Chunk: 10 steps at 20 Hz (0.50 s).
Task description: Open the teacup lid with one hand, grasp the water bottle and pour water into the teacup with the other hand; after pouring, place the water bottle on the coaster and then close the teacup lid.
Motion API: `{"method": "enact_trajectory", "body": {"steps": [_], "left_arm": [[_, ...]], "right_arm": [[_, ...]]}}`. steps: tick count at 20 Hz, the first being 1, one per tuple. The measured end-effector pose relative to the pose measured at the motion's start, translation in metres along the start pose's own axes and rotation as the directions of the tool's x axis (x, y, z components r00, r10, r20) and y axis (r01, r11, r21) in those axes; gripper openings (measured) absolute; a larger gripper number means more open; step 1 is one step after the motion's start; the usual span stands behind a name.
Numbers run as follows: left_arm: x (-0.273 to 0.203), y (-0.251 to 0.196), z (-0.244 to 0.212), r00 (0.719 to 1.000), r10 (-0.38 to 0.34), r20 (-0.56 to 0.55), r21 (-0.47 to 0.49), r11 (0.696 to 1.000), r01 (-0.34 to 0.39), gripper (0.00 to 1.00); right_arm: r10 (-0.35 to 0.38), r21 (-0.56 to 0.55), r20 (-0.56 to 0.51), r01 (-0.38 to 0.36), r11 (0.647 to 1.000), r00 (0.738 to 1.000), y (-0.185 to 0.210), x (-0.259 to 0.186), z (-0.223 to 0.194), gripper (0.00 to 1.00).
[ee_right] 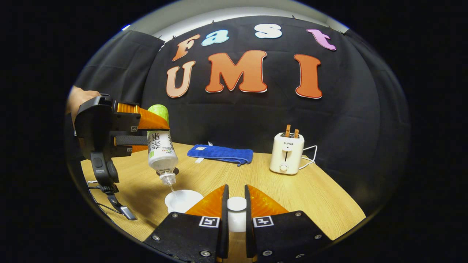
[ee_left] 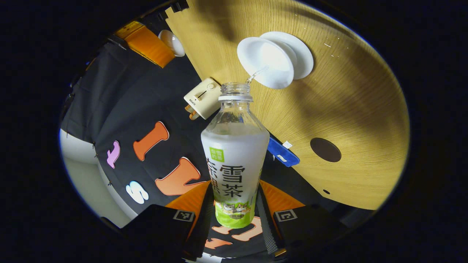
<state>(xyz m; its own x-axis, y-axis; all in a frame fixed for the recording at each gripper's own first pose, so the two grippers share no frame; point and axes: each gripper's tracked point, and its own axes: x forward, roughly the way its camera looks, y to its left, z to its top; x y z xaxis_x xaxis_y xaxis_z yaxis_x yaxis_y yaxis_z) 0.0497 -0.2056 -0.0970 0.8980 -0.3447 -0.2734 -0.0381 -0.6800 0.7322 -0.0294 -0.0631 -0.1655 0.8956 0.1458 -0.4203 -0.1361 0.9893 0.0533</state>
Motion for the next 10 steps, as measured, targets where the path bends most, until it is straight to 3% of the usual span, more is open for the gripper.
{"method": "enact_trajectory", "body": {"steps": [5, 8, 10], "left_arm": [[0.001, 0.005, 0.004, 1.000, 0.005, 0.027, 0.031, 1.000, -0.006, 0.65], [0.004, 0.001, 0.003, 0.999, 0.021, 0.029, -0.024, 1.000, -0.020, 0.63], [0.005, -0.007, 0.004, 0.999, 0.032, 0.038, -0.129, 0.991, -0.027, 0.63]], "right_arm": [[0.001, -0.002, 0.004, -0.001, 1.000, 1.000, 0.003, 0.001, 0.004, 0.19], [0.008, 0.007, 0.005, -0.008, 1.000, 1.000, 0.006, 0.001, 0.003, 0.19], [0.011, 0.034, 0.017, -0.012, 0.999, 1.000, 0.006, 0.001, 0.006, 0.19]]}}
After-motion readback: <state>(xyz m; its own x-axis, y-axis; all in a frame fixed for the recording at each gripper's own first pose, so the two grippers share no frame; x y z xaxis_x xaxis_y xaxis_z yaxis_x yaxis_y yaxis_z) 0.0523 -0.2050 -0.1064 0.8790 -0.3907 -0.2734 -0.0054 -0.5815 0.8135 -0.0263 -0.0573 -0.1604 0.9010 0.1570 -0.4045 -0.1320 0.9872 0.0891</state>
